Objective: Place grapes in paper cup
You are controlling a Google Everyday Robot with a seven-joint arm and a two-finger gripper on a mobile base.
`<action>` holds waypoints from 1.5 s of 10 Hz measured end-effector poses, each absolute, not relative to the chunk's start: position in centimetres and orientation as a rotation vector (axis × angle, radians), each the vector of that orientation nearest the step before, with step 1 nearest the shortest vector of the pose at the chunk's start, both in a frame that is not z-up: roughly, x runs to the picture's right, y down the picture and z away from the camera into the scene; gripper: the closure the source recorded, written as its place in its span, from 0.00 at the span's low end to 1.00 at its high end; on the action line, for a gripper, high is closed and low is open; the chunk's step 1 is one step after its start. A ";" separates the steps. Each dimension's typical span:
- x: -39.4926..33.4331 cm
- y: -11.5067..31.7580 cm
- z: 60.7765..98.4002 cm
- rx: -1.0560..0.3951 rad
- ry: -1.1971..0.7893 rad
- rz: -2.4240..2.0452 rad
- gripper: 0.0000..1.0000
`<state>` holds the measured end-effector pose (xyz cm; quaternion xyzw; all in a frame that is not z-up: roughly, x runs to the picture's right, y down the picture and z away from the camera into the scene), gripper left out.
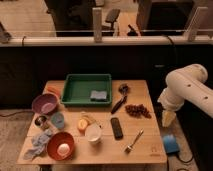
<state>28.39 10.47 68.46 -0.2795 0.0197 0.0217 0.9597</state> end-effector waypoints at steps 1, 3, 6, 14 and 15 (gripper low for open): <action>28.4 10.5 68.5 -0.567 0.040 0.044 0.22; 28.4 10.5 68.5 -0.567 0.040 0.044 0.22; 28.4 10.5 68.5 -0.567 0.040 0.044 0.22; 28.4 10.4 68.5 -0.565 0.040 0.043 0.20; 27.4 10.2 69.1 -0.554 0.028 0.012 0.20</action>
